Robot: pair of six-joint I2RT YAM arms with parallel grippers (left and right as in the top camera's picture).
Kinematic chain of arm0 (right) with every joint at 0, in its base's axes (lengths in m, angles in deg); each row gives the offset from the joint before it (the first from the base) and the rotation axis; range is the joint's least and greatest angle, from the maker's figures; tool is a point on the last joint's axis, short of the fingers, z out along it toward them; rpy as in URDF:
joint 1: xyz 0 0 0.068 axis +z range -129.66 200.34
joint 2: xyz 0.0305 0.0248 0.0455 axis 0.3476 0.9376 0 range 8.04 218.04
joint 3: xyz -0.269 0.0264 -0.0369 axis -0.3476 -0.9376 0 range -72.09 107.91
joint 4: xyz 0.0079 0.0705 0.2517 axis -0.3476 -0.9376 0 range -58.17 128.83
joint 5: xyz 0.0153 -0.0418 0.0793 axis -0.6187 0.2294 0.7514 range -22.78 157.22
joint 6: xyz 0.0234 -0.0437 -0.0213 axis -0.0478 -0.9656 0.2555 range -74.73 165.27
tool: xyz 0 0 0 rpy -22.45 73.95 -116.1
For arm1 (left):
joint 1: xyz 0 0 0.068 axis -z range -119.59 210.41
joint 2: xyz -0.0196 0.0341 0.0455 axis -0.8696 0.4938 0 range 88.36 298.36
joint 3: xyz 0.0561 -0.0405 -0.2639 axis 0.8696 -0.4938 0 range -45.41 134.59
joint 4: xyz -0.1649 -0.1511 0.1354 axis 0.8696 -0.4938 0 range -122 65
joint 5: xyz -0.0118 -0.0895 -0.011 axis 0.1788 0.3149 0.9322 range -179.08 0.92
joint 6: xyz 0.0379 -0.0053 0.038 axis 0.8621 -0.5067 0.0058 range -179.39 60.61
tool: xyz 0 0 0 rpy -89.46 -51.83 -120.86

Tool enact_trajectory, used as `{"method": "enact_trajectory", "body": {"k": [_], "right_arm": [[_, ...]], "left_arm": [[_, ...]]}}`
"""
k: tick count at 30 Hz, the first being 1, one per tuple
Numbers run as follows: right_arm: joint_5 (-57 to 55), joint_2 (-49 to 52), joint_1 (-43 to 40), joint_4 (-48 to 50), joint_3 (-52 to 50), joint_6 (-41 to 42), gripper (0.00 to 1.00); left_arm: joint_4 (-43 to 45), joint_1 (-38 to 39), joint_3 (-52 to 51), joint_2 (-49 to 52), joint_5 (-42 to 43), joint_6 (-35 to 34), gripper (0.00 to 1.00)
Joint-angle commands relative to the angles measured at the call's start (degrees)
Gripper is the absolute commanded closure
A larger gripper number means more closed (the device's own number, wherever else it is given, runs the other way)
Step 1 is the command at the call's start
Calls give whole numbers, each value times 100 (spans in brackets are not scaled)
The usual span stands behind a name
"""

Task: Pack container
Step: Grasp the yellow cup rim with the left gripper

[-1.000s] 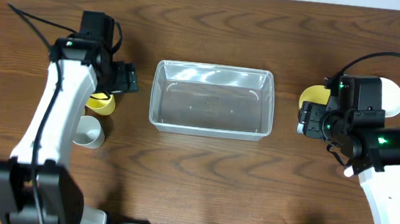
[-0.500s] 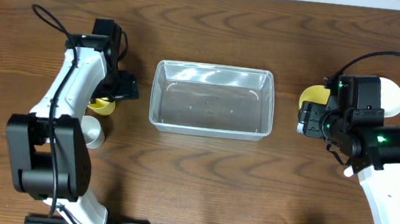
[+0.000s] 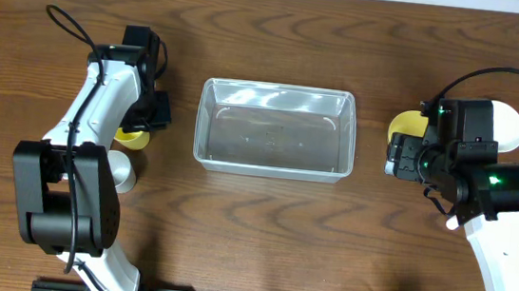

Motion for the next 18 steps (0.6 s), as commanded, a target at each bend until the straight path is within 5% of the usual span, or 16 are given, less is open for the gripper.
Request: {"method": "enact_trajectory", "body": {"k": [1, 18], "right_arm": [[-42, 13, -33, -9, 50, 90, 24], [-42, 13, -33, -4, 50, 87, 24]], "left_arm": [[-11, -20, 94, 52, -61, 28, 69], [-13, -20, 94, 52, -61, 28, 90]]}}
